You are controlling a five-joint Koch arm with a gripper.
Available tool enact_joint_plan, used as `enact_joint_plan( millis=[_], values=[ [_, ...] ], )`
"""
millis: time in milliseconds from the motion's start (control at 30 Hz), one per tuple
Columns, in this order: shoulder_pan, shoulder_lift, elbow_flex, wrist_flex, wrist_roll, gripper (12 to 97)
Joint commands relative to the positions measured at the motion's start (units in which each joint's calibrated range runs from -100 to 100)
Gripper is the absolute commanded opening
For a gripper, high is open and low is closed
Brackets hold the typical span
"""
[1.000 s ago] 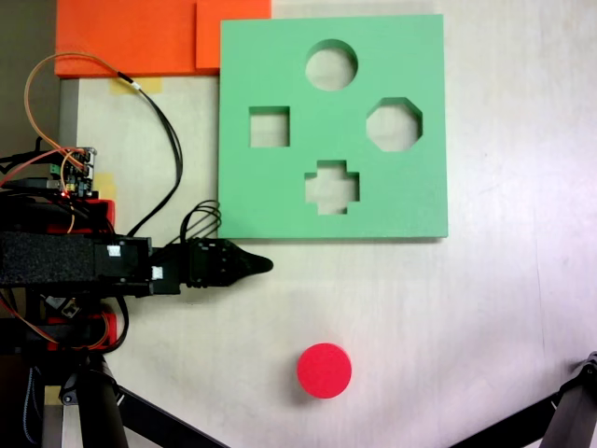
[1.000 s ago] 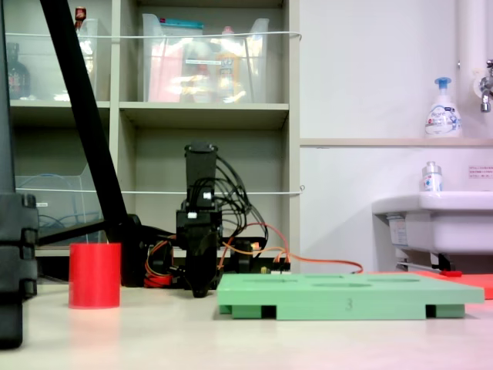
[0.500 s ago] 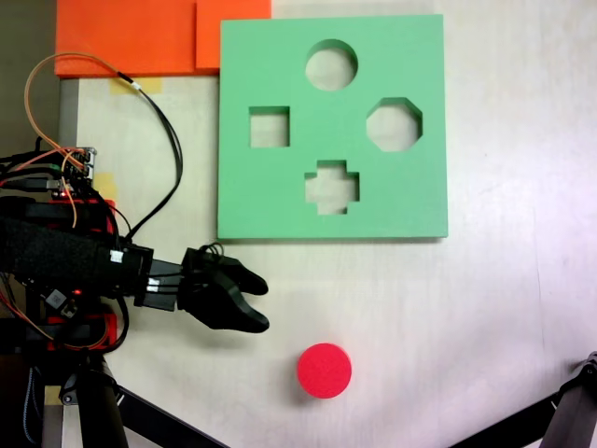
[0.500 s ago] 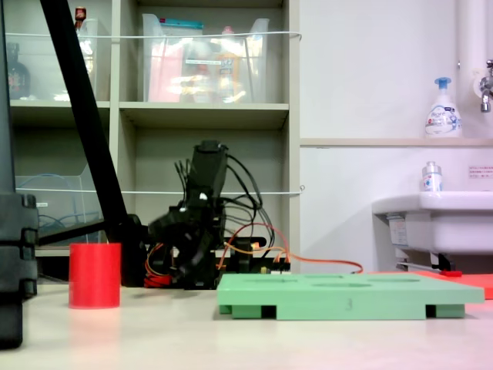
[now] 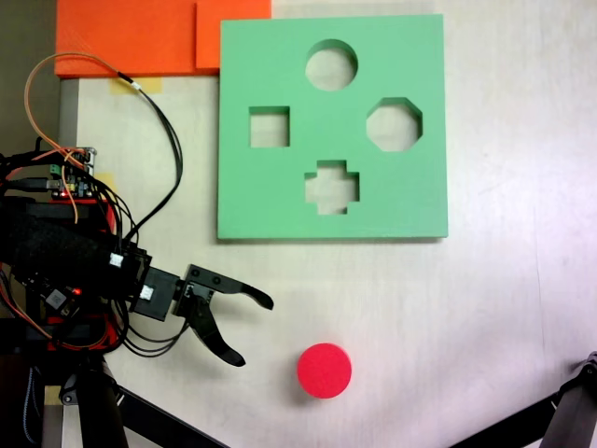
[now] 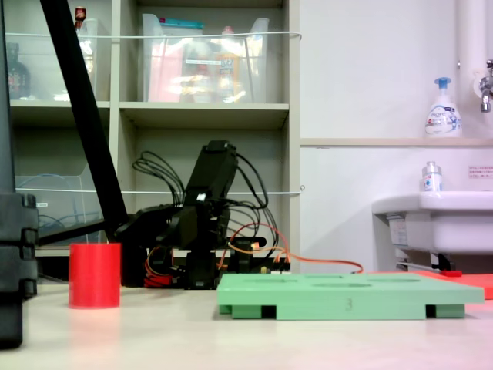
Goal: Put the cylinder block into the corresponding hole
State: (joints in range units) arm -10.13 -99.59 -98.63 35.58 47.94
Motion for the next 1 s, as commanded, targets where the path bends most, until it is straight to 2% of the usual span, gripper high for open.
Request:
enact_joint_plan(
  millis=[0,67,133,233,333,400,467,500,967],
  values=[
    [-0.15,-0.41,-0.87,6.25,0.98,50.2],
    [-0.63,-0.41,-1.37,7.41,0.98,51.8],
    [-0.63,0.15,-1.37,15.4,0.49,60.3],
    [-0.49,25.01,-1.37,37.45,-0.39,74.0],
    [-0.49,47.08,0.22,54.4,-0.34,82.3],
    [-0.54,57.41,1.82,60.85,-0.34,82.9],
    [-0.44,64.11,5.11,62.59,-0.34,93.2],
    [-0.39,66.63,6.31,63.45,-0.34,95.4],
    [-1.27,96.1,26.84,64.42,-0.2,95.4]
  ],
)
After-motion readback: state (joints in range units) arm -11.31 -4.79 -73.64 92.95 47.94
